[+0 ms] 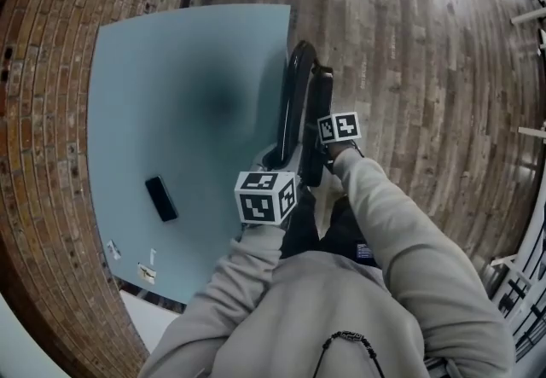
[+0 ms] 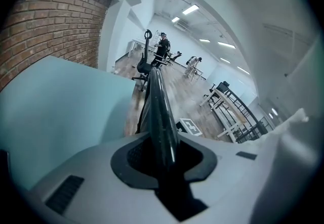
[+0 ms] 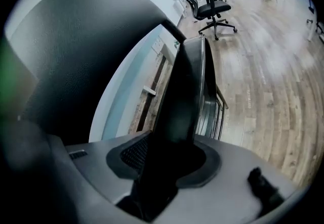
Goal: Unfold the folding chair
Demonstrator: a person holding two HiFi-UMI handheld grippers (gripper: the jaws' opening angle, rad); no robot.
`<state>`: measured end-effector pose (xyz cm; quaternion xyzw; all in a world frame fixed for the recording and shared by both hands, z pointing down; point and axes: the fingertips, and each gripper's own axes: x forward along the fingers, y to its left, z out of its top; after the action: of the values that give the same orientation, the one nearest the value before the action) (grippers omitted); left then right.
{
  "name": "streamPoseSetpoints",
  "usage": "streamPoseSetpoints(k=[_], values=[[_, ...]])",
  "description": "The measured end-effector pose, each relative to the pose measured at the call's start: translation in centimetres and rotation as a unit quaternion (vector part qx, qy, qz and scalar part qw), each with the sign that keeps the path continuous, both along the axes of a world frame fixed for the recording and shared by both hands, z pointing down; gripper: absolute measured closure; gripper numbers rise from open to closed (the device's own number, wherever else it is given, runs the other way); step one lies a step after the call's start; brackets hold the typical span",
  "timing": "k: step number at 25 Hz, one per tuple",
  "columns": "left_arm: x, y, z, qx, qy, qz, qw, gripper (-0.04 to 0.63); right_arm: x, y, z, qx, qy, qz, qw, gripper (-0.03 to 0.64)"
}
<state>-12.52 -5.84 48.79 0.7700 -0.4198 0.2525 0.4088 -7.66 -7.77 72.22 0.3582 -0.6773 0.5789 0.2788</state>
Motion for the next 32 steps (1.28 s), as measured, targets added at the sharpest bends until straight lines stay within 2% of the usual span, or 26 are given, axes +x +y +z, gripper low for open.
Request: streamPoseSetpoints(k=[5,8,13,19,21,25,29,32], values=[[3.2,0.4,0.3,-0.01,0.032,0.001,0.9994,0.492,7.9,1.5,0.0,0.004,-0.066,0.02,0.998,0.468],[5.2,0.9,0.9,-0.012,0.043,-0.001,0.999,0.492,13.6,3.1,1.1,-0.012,-0.107,0.03,0.994,0.468],[8.4,1.9,2.5,-0.02,0.071,0.006,0.9972,0.485,22.5,5.9,4.1,-0.025,-0.192,0.027,0.981,0.468],[10.3,2.2,5.9,-0.032,0.096,0.013,0.9947,0.485,30.5,8.4,9.5,-0.026,-0.296,0.029,0.954,0.468],[10.2,2.4,7.1,-0.034,0.102,0.007,0.9942,0.486,32.5,9.2,11.3,-0.031,-0.333,0.02,0.942,0.468],[9.4,2.5,9.7,-0.035,0.109,-0.007,0.9934,0.497,36.3,9.7,14.8,-0.014,-0.377,0.002,0.926,0.468],[8.7,2.4,12.2,-0.036,0.083,-0.006,0.9959,0.517,39.0,9.6,17.9,0.001,-0.422,-0.014,0.906,0.465],[8.4,2.6,14.0,-0.051,0.087,-0.022,0.9946,0.522,40.8,9.4,20.1,0.016,-0.455,-0.024,0.89,0.465]])
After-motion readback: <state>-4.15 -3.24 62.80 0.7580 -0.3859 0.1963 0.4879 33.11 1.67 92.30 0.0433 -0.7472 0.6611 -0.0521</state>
